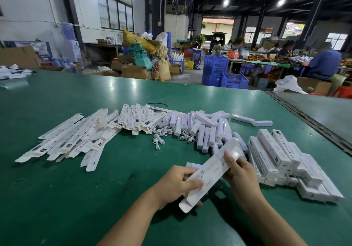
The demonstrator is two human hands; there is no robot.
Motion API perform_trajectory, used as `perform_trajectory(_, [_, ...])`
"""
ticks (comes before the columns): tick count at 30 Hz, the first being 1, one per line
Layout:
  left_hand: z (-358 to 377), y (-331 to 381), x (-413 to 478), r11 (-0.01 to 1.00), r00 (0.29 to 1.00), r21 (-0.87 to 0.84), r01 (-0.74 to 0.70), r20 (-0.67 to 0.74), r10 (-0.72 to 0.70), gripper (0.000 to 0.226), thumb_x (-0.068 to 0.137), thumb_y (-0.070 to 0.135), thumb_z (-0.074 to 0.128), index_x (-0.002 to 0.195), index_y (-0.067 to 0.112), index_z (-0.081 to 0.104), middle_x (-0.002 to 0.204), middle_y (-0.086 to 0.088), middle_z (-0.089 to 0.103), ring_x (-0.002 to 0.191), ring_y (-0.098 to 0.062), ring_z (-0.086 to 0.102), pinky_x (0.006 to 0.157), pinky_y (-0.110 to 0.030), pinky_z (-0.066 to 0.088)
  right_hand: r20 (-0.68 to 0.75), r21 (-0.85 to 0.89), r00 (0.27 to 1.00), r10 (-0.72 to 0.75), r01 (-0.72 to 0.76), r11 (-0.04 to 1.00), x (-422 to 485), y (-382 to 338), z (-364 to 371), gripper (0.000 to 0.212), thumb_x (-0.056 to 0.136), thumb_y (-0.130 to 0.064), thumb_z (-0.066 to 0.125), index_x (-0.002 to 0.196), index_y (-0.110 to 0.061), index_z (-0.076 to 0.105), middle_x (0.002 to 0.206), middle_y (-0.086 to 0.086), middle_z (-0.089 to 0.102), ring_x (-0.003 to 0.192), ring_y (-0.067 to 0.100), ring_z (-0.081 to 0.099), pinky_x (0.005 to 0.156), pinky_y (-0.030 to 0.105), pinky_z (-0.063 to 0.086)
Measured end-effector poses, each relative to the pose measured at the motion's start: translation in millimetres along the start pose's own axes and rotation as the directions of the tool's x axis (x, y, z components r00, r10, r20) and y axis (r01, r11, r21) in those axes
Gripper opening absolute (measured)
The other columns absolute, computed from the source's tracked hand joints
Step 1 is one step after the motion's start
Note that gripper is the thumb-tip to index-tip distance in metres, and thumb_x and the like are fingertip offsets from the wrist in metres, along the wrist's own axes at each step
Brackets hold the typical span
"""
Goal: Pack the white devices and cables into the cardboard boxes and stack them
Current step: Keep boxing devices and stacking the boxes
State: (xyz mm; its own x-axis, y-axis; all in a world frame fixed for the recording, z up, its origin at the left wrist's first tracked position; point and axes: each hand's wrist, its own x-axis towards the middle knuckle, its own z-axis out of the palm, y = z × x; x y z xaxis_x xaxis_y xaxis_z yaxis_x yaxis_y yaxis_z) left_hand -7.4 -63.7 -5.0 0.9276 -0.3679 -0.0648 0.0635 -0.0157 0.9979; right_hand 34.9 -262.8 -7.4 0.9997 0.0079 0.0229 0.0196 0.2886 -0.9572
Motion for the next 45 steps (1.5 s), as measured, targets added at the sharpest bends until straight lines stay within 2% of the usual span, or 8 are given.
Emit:
perform_trajectory(3, [1, 4, 2, 0.986, 0.996, -0.164, -0.014, -0.093, -0.002, 0.043, 0.088, 0.031, 0.066, 0.126, 0.011, 0.056, 0.108, -0.016, 0.074, 0.074, -0.032, 0.072, 0.058, -0.030, 0.054, -0.005, -0.185, 0.995, -0.101, 0.099, 0.978, -3, 1, 4, 0.060, 0.078, -0.048, 0.066, 0.133, -0.032, 0.047, 0.117, 0.002, 0.066, 0.095, 0.021, 0.070, 0.077, 0.036, 0.056])
perform_trajectory(6, [2, 4, 5, 0.951, 0.990, -0.307, -0.039, -0.143, -0.006, 0.051, 0.086, 0.035, 0.064, 0.130, 0.015, 0.046, 0.113, -0.017, 0.073, 0.083, -0.033, 0.072, 0.057, -0.031, 0.054, 0.100, -0.441, 0.951, -0.294, 0.307, 0.843, -10, 3, 7, 0.046, 0.083, -0.036, 0.072, 0.121, -0.047, 0.048, 0.111, -0.013, 0.060, 0.091, 0.009, 0.066, 0.077, 0.031, 0.058])
perform_trajectory(11, [5, -2, 9, 0.946, 0.983, -0.308, -0.097, -0.179, 0.042, 0.059, 0.083, 0.036, 0.067, 0.135, 0.028, 0.041, 0.109, -0.016, 0.074, 0.086, -0.026, 0.073, 0.068, -0.035, 0.057, 0.458, -0.516, 0.816, -0.352, 0.567, 0.642, -17, -1, 8, 0.032, 0.085, -0.018, 0.075, 0.110, -0.036, 0.068, 0.099, -0.013, 0.065, 0.087, 0.013, 0.065, 0.071, 0.019, 0.052])
perform_trajectory(21, [4, -8, 12, 0.973, 0.982, -0.202, -0.110, -0.174, 0.075, 0.054, 0.097, 0.029, 0.060, 0.143, 0.043, 0.037, 0.111, -0.012, 0.074, 0.094, -0.021, 0.072, 0.077, -0.034, 0.056, 0.490, -0.617, 0.811, -0.319, 0.582, 0.531, -17, -1, 7, 0.033, 0.081, -0.031, 0.078, 0.112, -0.037, 0.067, 0.087, -0.018, 0.071, 0.082, 0.003, 0.068, 0.074, 0.013, 0.052])
perform_trajectory(27, [8, -11, 11, 0.996, 0.989, -0.023, -0.092, -0.123, 0.088, 0.046, 0.105, 0.020, 0.049, 0.149, 0.031, 0.040, 0.137, -0.003, 0.061, 0.124, -0.016, 0.060, 0.111, -0.037, 0.043, 0.447, -0.640, 0.802, -0.396, 0.596, 0.486, -18, -8, 5, 0.033, 0.084, -0.014, 0.075, 0.102, -0.038, 0.062, 0.079, -0.025, 0.071, 0.070, -0.005, 0.069, 0.067, 0.008, 0.052])
perform_trajectory(32, [11, -16, 11, 0.975, 0.965, 0.126, -0.182, -0.170, 0.202, 0.046, 0.093, 0.032, 0.067, 0.135, 0.040, 0.049, 0.127, -0.008, 0.067, 0.116, -0.020, 0.066, 0.101, -0.040, 0.052, 0.408, -0.667, 0.800, -0.441, 0.591, 0.454, -14, -3, 5, 0.017, 0.080, -0.005, 0.078, 0.093, -0.014, 0.070, 0.068, -0.015, 0.072, 0.066, -0.003, 0.068, 0.067, 0.015, 0.055])
perform_trajectory(37, [8, -19, 14, 0.948, 0.917, 0.218, -0.232, -0.276, 0.288, 0.032, 0.089, 0.030, 0.072, 0.114, 0.046, 0.060, 0.103, 0.003, 0.077, 0.095, -0.012, 0.072, 0.086, -0.025, 0.054, 0.420, -0.644, 0.778, -0.468, 0.619, 0.450, -16, 1, 8, 0.024, 0.078, -0.002, 0.079, 0.089, -0.019, 0.066, 0.069, -0.017, 0.072, 0.067, -0.003, 0.068, 0.066, 0.019, 0.056])
perform_trajectory(45, [5, -20, 17, 0.938, 0.836, 0.226, -0.262, -0.432, 0.338, 0.027, 0.079, 0.027, 0.085, 0.099, 0.033, 0.068, 0.083, 0.006, 0.078, 0.076, -0.010, 0.074, 0.070, -0.018, 0.054, 0.542, -0.628, 0.629, -0.557, 0.744, 0.228, -14, 1, 13, 0.010, 0.085, -0.005, 0.072, 0.088, -0.013, 0.069, 0.093, -0.007, 0.066, 0.073, 0.006, 0.065, 0.064, 0.025, 0.056])
